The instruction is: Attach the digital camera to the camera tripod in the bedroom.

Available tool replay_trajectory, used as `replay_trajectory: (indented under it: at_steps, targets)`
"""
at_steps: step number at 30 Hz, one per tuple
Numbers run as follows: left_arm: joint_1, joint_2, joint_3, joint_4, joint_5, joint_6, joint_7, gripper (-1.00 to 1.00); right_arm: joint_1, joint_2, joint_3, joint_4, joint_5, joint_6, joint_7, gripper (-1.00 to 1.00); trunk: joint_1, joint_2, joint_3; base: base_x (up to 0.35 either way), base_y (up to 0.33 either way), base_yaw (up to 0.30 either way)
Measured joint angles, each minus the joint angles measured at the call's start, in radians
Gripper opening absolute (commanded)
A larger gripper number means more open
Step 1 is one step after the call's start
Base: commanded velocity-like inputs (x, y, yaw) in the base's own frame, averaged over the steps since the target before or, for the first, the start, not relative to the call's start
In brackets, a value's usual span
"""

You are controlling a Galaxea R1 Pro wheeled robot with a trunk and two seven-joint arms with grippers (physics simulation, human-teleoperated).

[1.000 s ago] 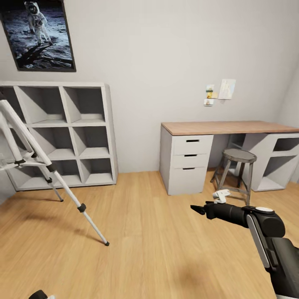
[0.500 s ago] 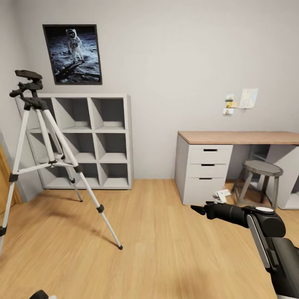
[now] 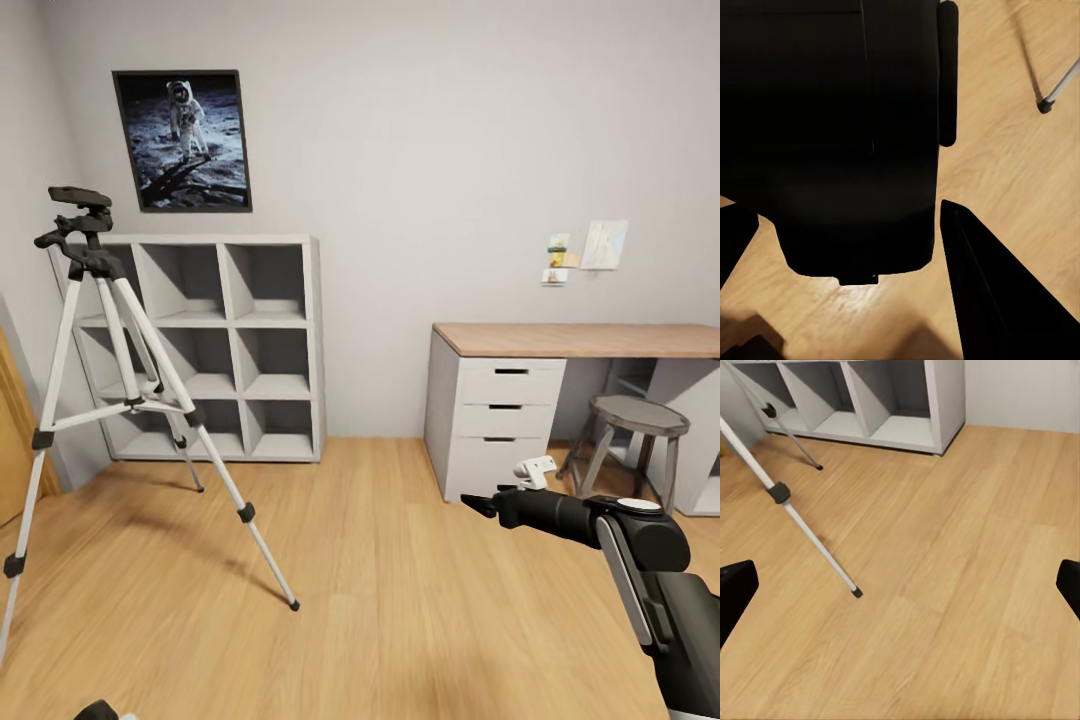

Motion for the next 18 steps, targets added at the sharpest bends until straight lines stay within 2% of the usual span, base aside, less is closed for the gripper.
replay_trajectory:
  at_steps: [18]
  targets:
    - [0.0, 0.0, 0.01, 0.012, -0.003, -0.001, 0.011, -1.0, 0.0, 0.002, -0.002, 0.0, 0.0, 0.007, 0.002, 1.0, -0.069, 0.126, 0.056, 0.0, 0.0, 0.009]
